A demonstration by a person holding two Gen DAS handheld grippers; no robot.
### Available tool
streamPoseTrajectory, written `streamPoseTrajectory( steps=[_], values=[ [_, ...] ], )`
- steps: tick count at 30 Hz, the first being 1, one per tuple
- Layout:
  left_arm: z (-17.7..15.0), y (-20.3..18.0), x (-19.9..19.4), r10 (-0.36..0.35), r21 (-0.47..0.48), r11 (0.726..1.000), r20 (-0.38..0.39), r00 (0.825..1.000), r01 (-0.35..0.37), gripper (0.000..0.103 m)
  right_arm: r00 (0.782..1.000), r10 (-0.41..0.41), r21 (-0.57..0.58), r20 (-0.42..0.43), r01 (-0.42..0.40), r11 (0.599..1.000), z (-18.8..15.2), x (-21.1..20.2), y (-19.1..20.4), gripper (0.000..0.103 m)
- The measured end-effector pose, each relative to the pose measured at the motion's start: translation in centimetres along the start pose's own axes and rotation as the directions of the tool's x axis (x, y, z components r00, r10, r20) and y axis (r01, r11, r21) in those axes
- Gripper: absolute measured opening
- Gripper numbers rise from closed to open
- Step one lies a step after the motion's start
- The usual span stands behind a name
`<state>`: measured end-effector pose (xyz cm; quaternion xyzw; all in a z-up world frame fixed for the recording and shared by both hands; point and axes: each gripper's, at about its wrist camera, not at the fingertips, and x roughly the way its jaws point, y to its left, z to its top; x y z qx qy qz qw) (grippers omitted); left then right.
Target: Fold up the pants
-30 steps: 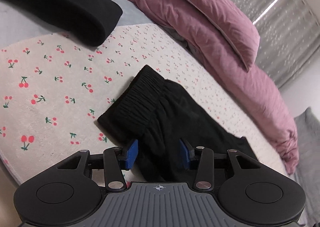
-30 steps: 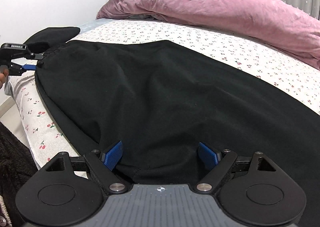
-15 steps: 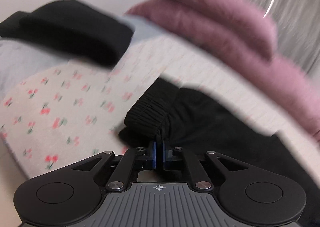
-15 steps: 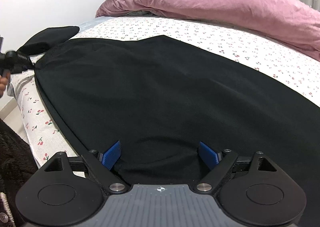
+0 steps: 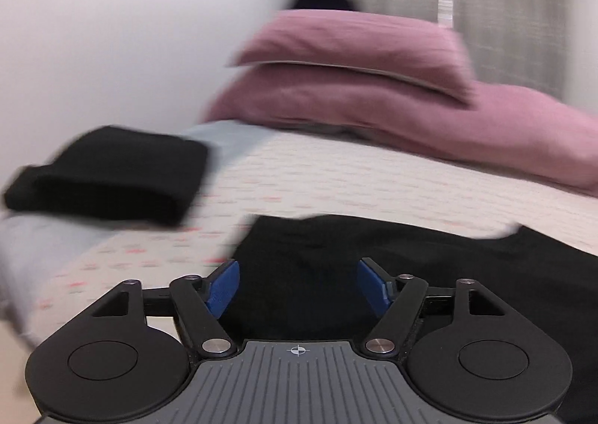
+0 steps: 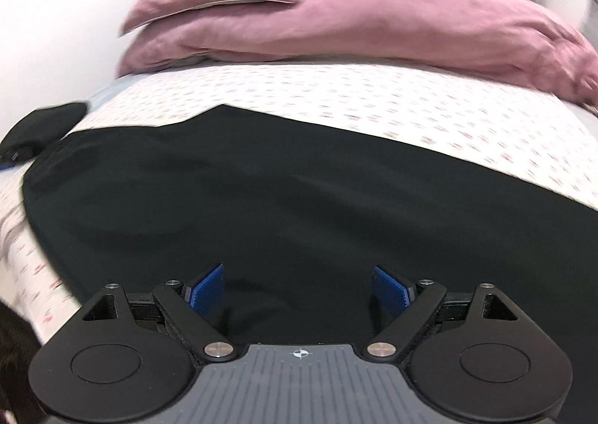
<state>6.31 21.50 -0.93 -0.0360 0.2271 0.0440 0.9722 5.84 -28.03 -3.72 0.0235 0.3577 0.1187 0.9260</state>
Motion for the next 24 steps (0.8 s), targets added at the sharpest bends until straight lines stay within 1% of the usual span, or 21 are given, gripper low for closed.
streamPoseTrajectory(
  steps=[2, 4, 6, 9, 12, 13, 15, 17, 18, 20, 22, 23, 24],
  values=[
    [-0.3, -2.1, 0.3, -0.103, 0.065, 0.992, -0.029, 0.994, 0.105, 0.073, 0.999, -0.042, 0.024, -0.008, 0.043, 0.999, -0.1, 0.2, -1.1, 0.086],
    [-0.7, -4.2, 0.6, -0.195, 0.136, 0.969, -0.076, 0.978, 0.204, 0.073, 0.996, -0.091, 0.048, -0.011, 0.092, 0.995, -0.3, 0.3, -2.1, 0.086],
    [-1.2, -6.1, 0.9, -0.258, 0.188, 0.942, -0.119, 0.959, 0.277, 0.073, 0.991, -0.131, 0.100, -0.024, 0.133, 0.986, -0.6, 0.1, -3.7, 0.086],
    [-1.8, -8.2, 1.4, -0.308, 0.233, 0.909, -0.180, 0.934, 0.345, 0.073, 0.982, -0.184, 0.169, -0.045, 0.189, 0.967, -1.3, -0.4, -6.1, 0.086],
    [-2.2, -9.4, 1.4, -0.323, 0.247, 0.895, -0.217, 0.921, 0.372, 0.074, 0.973, -0.223, 0.228, -0.054, 0.230, 0.946, -2.2, -1.1, -8.3, 0.086],
    [-2.4, -9.7, 1.4, -0.324, 0.249, 0.892, -0.226, 0.918, 0.376, 0.076, 0.971, -0.234, 0.247, -0.054, 0.240, 0.939, -2.5, -1.6, -9.1, 0.086],
    [-2.5, -10.3, 1.8, -0.319, 0.247, 0.891, -0.253, 0.913, 0.380, 0.079, 0.965, -0.255, 0.272, -0.055, 0.260, 0.927, -2.9, -2.2, -10.2, 0.086],
    [-2.6, -10.9, 2.7, -0.295, 0.244, 0.896, -0.296, 0.908, 0.371, 0.079, 0.960, -0.273, 0.304, -0.059, 0.278, 0.911, -3.6, -3.1, -11.3, 0.085],
    [-2.9, -11.1, 3.1, -0.277, 0.239, 0.901, -0.325, 0.904, 0.362, 0.079, 0.956, -0.288, 0.324, -0.062, 0.293, 0.900, -3.9, -3.8, -12.0, 0.085],
    [-3.3, -11.3, 3.6, -0.253, 0.236, 0.908, -0.355, 0.900, 0.347, 0.079, 0.935, -0.347, 0.373, -0.065, 0.346, 0.861, -4.3, -5.2, -13.6, 0.085],
    [-3.3, -11.4, 3.5, -0.241, 0.242, 0.911, -0.346, 0.907, 0.335, 0.079, 0.922, -0.385, 0.440, -0.032, 0.359, 0.823, -5.0, -7.1, -15.5, 0.084],
    [-3.1, -11.4, 3.4, -0.242, 0.241, 0.912, -0.338, 0.909, 0.332, 0.079, 0.917, -0.399, 0.486, -0.019, 0.357, 0.797, -5.4, -8.2, -16.6, 0.076],
    [-3.0, -11.4, 3.2, -0.251, 0.235, 0.912, -0.330, 0.910, 0.337, 0.079, 0.913, -0.408, 0.530, -0.014, 0.353, 0.771, -5.9, -9.1, -17.7, 0.063]
  ],
)
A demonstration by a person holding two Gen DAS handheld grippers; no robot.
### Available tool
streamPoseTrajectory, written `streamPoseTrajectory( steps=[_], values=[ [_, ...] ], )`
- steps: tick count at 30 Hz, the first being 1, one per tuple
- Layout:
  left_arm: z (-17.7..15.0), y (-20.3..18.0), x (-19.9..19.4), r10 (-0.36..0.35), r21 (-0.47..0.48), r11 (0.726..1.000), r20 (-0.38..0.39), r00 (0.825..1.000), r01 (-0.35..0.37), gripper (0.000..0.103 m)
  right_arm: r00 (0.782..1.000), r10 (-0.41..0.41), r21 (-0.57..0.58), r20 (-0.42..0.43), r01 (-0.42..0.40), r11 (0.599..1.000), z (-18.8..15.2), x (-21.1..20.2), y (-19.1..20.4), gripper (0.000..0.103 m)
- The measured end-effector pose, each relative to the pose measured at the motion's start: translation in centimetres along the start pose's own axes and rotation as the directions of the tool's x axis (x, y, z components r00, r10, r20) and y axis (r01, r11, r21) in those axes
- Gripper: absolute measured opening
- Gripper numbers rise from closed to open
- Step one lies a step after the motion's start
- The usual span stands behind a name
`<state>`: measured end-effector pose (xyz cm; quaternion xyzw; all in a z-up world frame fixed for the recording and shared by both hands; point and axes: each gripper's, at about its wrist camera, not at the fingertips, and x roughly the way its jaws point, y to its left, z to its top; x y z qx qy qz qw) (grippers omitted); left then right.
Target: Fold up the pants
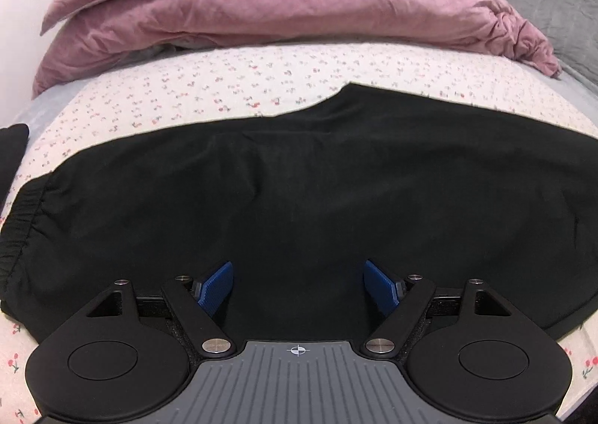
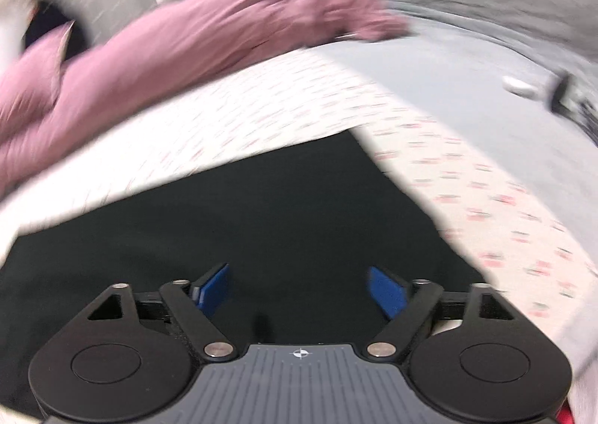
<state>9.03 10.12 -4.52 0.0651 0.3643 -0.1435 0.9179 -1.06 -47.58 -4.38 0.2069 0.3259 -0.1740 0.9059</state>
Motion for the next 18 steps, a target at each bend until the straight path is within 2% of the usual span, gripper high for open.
streamPoseTrajectory(
  steps=[2, 6, 9, 13, 14, 15, 18],
  values=[
    [0.3, -0.2, -0.3, -0.021, -0.007, 1.000, 0.019, 1.000, 0.022, 0.079, 1.000, -0.008, 0.089, 0.005, 0.007, 0.996, 0.2, -0.3, -2.3, 0.053],
    [0.6, -0.8, -0.6, -0.045, -0.010, 0.999, 0.052, 0.998, 0.046, 0.079, 0.999, -0.041, 0.174, -0.018, 0.044, 0.984, -0.4, 0.1, -5.1, 0.047],
    [1.0, -1.3, -0.6, -0.055, -0.015, 0.998, 0.066, 0.996, 0.056, 0.079, 0.998, -0.055, 0.197, -0.031, 0.060, 0.979, -0.4, 0.4, -6.0, 0.038],
    [1.4, -1.6, -0.5, -0.072, -0.018, 0.997, 0.073, 0.995, 0.074, 0.079, 0.995, -0.097, 0.184, -0.006, 0.096, 0.978, 0.0, 0.1, -5.5, 0.038],
    [1.4, -1.7, -0.5, -0.075, -0.015, 0.997, 0.074, 0.994, 0.076, 0.079, 0.995, -0.100, 0.176, -0.010, 0.101, 0.979, 0.0, 0.3, -5.4, 0.031],
    [1.4, -1.8, -0.4, -0.077, -0.012, 0.997, 0.073, 0.994, 0.078, 0.079, 0.995, -0.097, 0.174, -0.018, 0.098, 0.980, -0.1, 0.5, -5.4, 0.020],
    [1.4, -2.1, -0.4, -0.084, -0.001, 0.996, 0.071, 0.994, 0.084, 0.079, 0.999, -0.050, 0.161, -0.002, 0.050, 0.986, 0.1, 0.6, -4.6, 0.015]
  ],
)
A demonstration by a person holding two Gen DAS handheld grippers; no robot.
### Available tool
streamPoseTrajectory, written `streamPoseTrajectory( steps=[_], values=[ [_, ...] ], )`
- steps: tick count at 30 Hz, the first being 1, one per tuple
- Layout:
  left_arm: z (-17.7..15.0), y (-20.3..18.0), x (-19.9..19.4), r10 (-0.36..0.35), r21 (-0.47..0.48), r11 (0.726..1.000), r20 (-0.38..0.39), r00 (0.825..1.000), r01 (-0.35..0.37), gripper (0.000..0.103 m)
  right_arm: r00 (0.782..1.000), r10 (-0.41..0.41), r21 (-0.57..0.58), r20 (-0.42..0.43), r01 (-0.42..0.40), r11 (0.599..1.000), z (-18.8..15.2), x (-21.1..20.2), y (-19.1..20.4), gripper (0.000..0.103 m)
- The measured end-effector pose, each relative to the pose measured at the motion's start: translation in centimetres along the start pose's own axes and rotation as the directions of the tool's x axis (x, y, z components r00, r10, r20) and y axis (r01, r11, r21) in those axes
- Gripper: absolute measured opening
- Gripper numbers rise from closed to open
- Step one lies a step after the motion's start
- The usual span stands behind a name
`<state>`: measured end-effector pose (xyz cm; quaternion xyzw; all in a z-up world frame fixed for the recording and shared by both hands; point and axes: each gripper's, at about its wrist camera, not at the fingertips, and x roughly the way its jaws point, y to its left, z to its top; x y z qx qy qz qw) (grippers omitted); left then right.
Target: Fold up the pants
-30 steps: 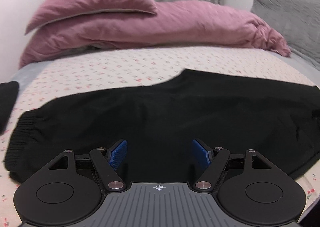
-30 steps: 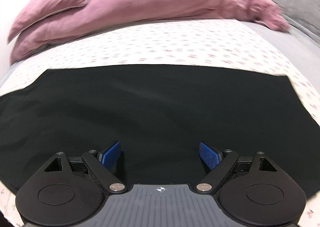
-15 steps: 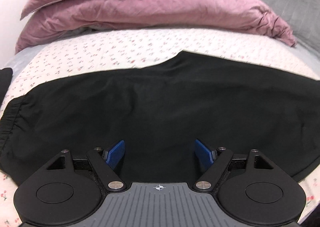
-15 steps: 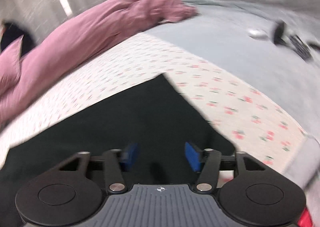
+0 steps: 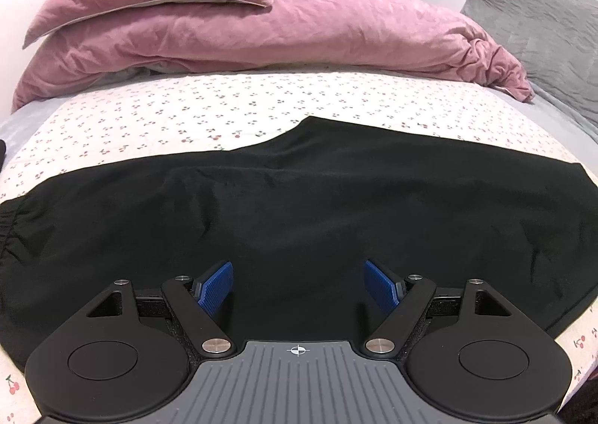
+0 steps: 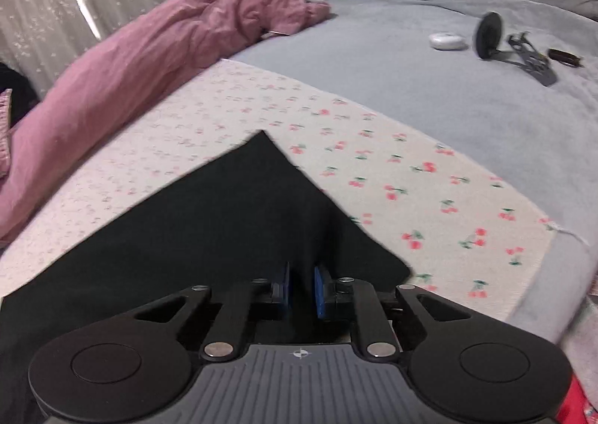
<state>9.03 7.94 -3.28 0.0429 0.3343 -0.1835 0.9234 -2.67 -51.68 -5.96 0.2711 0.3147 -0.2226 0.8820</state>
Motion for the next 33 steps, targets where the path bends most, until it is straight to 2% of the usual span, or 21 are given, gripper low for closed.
streamPoseTrajectory(
  steps=[3, 10, 12, 17, 21, 24, 27, 30, 31, 33],
  values=[
    [-0.1, -0.1, 0.0, -0.003, 0.007, 1.000, -0.002, 1.000, 0.003, 0.079, 0.998, 0.056, -0.038, 0.034, -0.054, 0.998, 0.1, -0.1, 1.4, 0.018],
    [-0.2, -0.1, 0.1, -0.004, 0.006, 1.000, -0.006, 1.000, 0.004, 0.079, 0.988, 0.155, -0.070, -0.015, -0.156, 0.985, 0.2, 1.5, 3.2, 0.031],
    [-0.2, -0.2, 0.1, -0.006, 0.007, 1.000, -0.006, 1.000, 0.006, 0.079, 0.980, 0.193, -0.053, -0.050, -0.195, 0.979, 0.1, 2.1, 3.1, 0.041],
    [-0.3, -0.5, 0.2, -0.022, 0.017, 1.000, -0.005, 1.000, 0.022, 0.079, 0.969, 0.239, -0.016, -0.058, -0.241, 0.970, 0.1, 2.2, 2.9, 0.042],
    [-0.4, -1.0, 0.1, -0.042, 0.035, 0.999, 0.004, 0.999, 0.042, 0.079, 0.950, 0.313, 0.079, 0.002, -0.313, 0.947, 0.4, 0.8, 1.6, 0.043],
    [-0.4, -1.5, 0.1, -0.055, 0.059, 0.997, 0.004, 0.999, 0.054, 0.079, 0.959, 0.279, 0.109, 0.054, -0.283, 0.953, 0.5, 0.4, 1.0, 0.043],
    [-0.6, -2.0, 0.2, -0.062, 0.076, 0.995, -0.001, 0.998, 0.061, 0.079, 0.979, 0.187, 0.092, 0.077, -0.193, 0.977, 0.5, 0.4, 1.0, 0.043],
    [-0.7, -2.5, 0.2, -0.087, 0.088, 0.992, 0.010, 0.996, 0.086, 0.079, 0.992, 0.112, 0.041, 0.064, -0.115, 0.993, 0.3, 0.9, 1.2, 0.042],
    [-0.7, -2.8, 0.1, -0.107, 0.096, 0.990, 0.014, 0.994, 0.105, 0.079, 0.993, 0.104, 0.033, 0.048, -0.105, 0.994, 0.2, 1.3, 1.1, 0.039],
    [-0.8, -3.6, 0.0, -0.147, 0.112, 0.983, 0.019, 0.989, 0.144, 0.079, 0.996, 0.093, 0.003, 0.008, -0.093, 0.996, 0.0, 1.8, 1.5, 0.014]
  ],
)
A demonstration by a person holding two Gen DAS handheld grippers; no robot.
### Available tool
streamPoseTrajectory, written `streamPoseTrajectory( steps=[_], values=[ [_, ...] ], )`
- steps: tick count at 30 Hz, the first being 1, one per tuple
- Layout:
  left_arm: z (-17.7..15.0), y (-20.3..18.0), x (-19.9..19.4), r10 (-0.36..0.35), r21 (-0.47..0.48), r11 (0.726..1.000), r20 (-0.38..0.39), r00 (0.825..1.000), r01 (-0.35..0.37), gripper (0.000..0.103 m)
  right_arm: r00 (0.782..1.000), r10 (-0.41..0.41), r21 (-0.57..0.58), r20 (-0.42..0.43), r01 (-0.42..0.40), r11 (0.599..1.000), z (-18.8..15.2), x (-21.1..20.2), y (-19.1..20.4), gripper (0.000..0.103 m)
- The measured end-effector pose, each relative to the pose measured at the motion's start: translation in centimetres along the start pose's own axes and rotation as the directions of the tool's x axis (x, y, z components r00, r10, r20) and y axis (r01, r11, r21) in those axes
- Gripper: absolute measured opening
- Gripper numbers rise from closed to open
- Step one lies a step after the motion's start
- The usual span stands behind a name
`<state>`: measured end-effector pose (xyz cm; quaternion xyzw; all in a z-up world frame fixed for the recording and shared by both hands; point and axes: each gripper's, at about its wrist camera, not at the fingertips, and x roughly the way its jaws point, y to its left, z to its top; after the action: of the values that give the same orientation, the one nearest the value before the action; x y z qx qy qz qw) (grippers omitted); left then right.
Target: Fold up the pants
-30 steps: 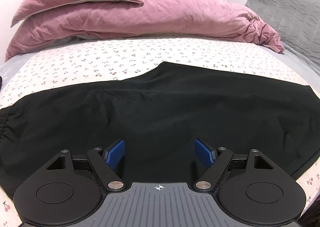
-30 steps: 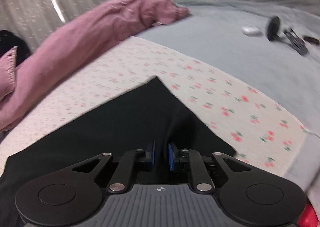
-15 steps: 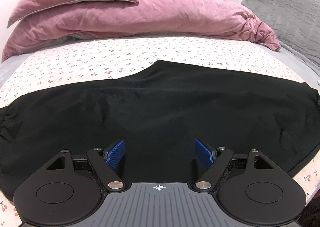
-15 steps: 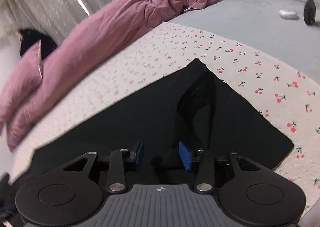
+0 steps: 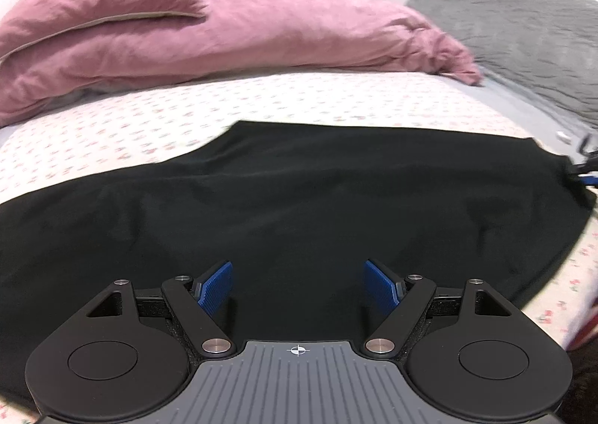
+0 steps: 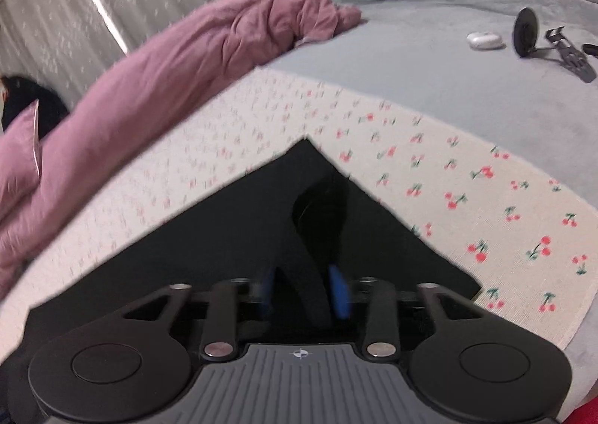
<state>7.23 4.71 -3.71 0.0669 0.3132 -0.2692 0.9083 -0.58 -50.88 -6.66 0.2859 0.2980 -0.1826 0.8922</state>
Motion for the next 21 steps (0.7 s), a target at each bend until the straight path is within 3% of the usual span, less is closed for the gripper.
streamPoseTrajectory(
  steps=[4, 6, 9, 10, 11, 12, 15, 17, 21],
  values=[
    [-0.2, -2.2, 0.3, -0.070, 0.062, 0.996, -0.005, 0.998, 0.070, 0.079, 0.995, -0.094, -0.121, 0.023, 0.096, 0.988, -0.3, -1.3, 1.5, 0.009],
    [-0.4, -3.2, 0.7, -0.093, 0.099, 0.990, -0.027, 0.995, 0.096, 0.079, 0.975, -0.212, -0.174, 0.063, 0.220, 0.960, -0.2, -2.2, 2.1, 0.009],
    [-0.9, -4.6, 1.5, -0.107, 0.150, 0.982, -0.083, 0.991, 0.118, 0.079, 0.886, -0.446, -0.235, 0.126, 0.463, 0.854, -0.3, -2.0, 2.0, 0.018],
    [-1.1, -4.9, 1.7, -0.106, 0.171, 0.978, -0.098, 0.990, 0.122, 0.079, 0.859, -0.492, -0.238, 0.143, 0.512, 0.825, -0.2, -1.9, 1.6, 0.019],
    [-1.3, -5.2, 1.7, -0.102, 0.191, 0.974, -0.098, 0.990, 0.119, 0.079, 0.846, -0.511, -0.219, 0.151, 0.533, 0.817, 0.1, -2.1, 0.9, 0.029],
    [-1.4, -5.5, 1.6, -0.099, 0.209, 0.971, -0.092, 0.991, 0.116, 0.079, 0.853, -0.500, -0.180, 0.151, 0.521, 0.835, 0.4, -2.4, 0.0, 0.044],
    [-1.4, -5.3, 1.3, -0.108, 0.200, 0.972, -0.089, 0.990, 0.124, 0.079, 0.917, -0.378, -0.024, 0.124, 0.384, 0.923, 1.1, -3.4, -2.9, 0.051],
    [-1.3, -5.0, 1.3, -0.113, 0.180, 0.975, -0.089, 0.990, 0.127, 0.079, 0.950, -0.298, 0.062, 0.088, 0.293, 0.954, 1.2, -3.4, -4.6, 0.053],
    [-0.8, -4.5, 1.3, -0.102, 0.153, 0.982, -0.066, 0.993, 0.111, 0.079, 0.956, -0.290, 0.065, 0.038, 0.287, 0.956, 0.7, -2.3, -4.6, 0.059]
  ],
)
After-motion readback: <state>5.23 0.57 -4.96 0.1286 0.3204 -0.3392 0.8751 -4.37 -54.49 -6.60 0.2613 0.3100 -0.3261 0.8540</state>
